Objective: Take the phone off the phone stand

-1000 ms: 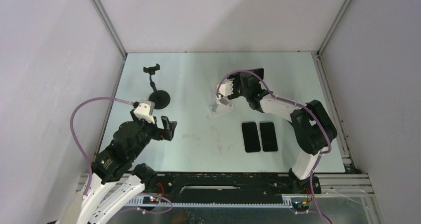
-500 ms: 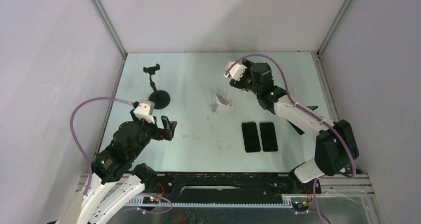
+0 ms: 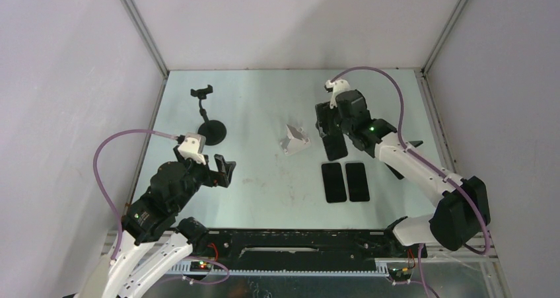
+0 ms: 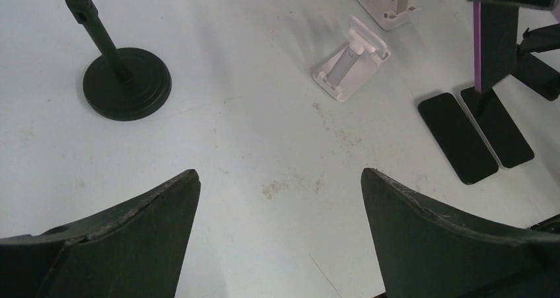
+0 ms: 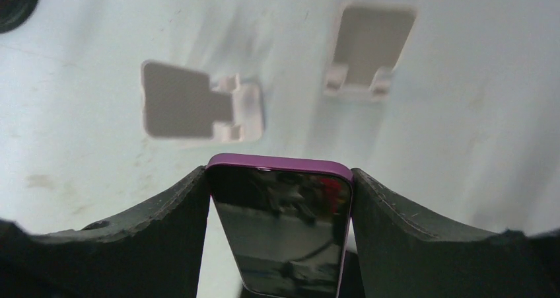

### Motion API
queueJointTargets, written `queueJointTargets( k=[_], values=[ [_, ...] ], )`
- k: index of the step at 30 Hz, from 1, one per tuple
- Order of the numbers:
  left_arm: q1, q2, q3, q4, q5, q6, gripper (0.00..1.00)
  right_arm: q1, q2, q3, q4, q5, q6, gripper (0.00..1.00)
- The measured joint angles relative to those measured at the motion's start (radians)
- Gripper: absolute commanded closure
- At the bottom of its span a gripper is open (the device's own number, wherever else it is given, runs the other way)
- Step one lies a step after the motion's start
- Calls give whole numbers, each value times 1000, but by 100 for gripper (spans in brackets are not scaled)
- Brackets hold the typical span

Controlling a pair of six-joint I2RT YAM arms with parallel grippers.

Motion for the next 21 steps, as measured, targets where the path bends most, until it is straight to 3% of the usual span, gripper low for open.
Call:
queueJointTargets(
  k=[9, 21],
  values=[
    [0, 0, 0, 0, 1, 0, 0, 52, 10, -8, -222, -90, 448, 100],
    [0, 0, 0, 0, 3, 0, 0, 174, 159, -102, -210, -130, 647, 100]
  ],
)
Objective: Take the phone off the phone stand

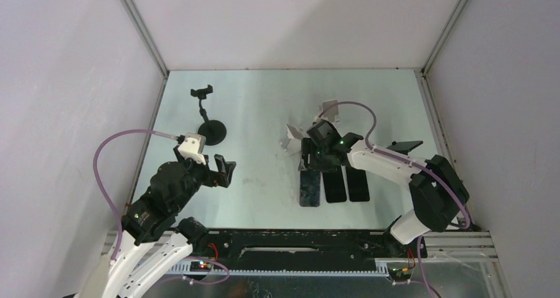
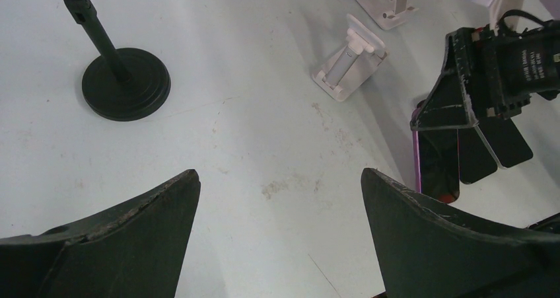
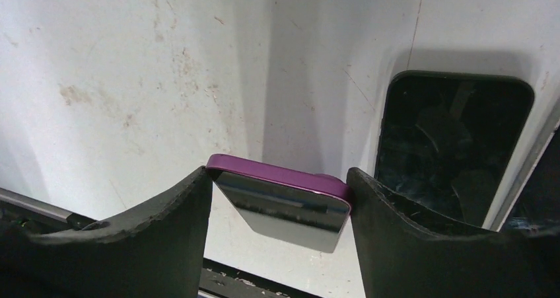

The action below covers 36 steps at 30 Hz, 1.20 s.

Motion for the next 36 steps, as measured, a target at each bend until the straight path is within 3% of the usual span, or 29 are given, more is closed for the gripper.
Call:
queueJointTargets(
  k=[17, 25, 36],
  values=[
    [0, 0, 0, 0, 1, 0, 0, 22, 176, -4, 67, 14, 12, 99],
    [0, 0, 0, 0, 8, 0, 0, 31, 187, -3, 78, 49, -3, 89],
    [0, 0, 0, 1, 14, 0, 0, 33, 210, 18, 85, 89, -42, 62]
  ],
)
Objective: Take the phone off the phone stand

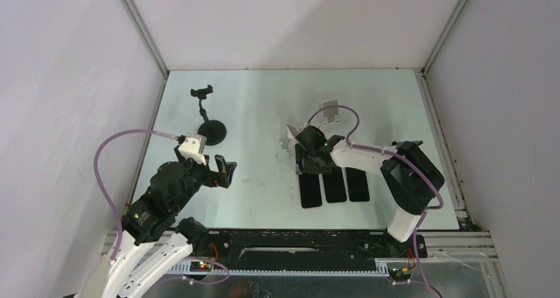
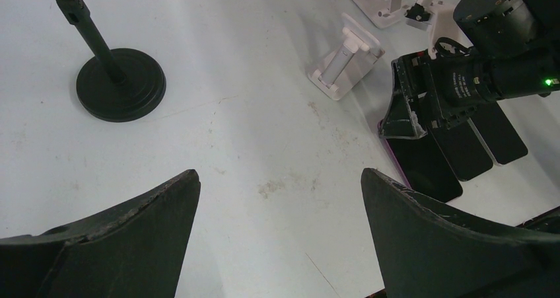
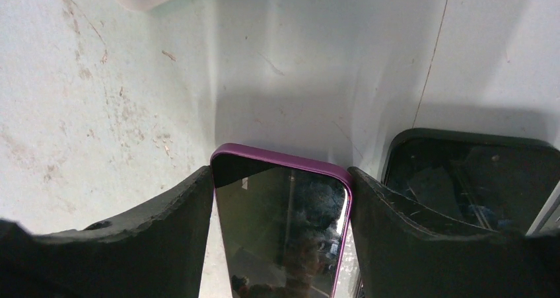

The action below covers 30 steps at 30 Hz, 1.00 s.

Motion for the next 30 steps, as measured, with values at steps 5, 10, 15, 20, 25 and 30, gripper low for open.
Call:
queueJointTargets(
  k=[5, 10, 15, 20, 25, 30],
  values=[
    [0, 0, 0, 0, 0, 0, 0, -5, 13, 16, 2, 6, -15, 41],
    [0, 0, 0, 0, 0, 0, 0, -7, 14, 16, 3, 4, -21, 32],
    [0, 0, 0, 0, 0, 0, 0, -9, 14, 16, 5, 3, -23, 23],
    [0, 0, 0, 0, 0, 0, 0, -9, 11, 16, 8, 0, -29, 20],
    [0, 0, 0, 0, 0, 0, 0, -13, 5, 16, -6, -1, -36, 16],
    [0, 0, 0, 0, 0, 0, 0, -14, -33, 16, -20, -8, -40, 16]
  ],
)
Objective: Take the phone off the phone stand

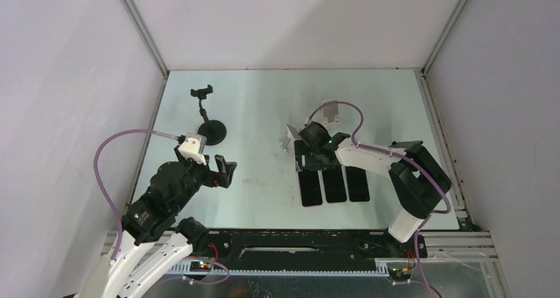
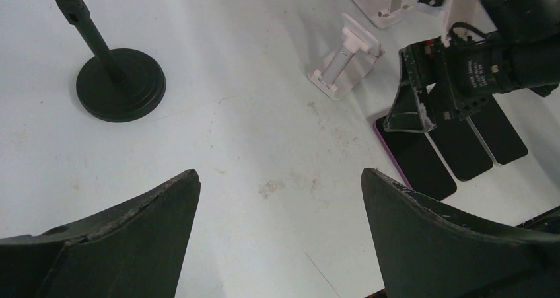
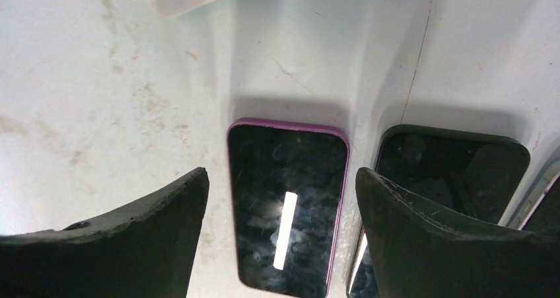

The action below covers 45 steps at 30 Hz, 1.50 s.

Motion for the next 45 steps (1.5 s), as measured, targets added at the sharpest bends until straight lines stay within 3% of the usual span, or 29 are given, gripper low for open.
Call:
queueJointTargets(
  k=[7, 13, 21, 27, 36, 45],
  values=[
    [0, 0, 0, 0, 0, 0, 0, -3, -140, 13, -53, 0, -26, 15],
    [0, 0, 0, 0, 0, 0, 0, -26, -315, 50, -112, 62, -93, 4],
    [0, 0, 0, 2, 0, 0, 0, -111, -524, 64, -224, 185, -195, 4],
    [0, 0, 0, 4, 0, 0, 0, -301, -636, 64, -330, 218, -198, 4],
    [0, 1, 0, 6, 1, 0, 0, -704, -826, 64, -393, 192, -157, 8],
    [0, 1, 0, 6, 1, 0, 0, -917, -799, 55, -413, 136, -100, 22]
  ],
)
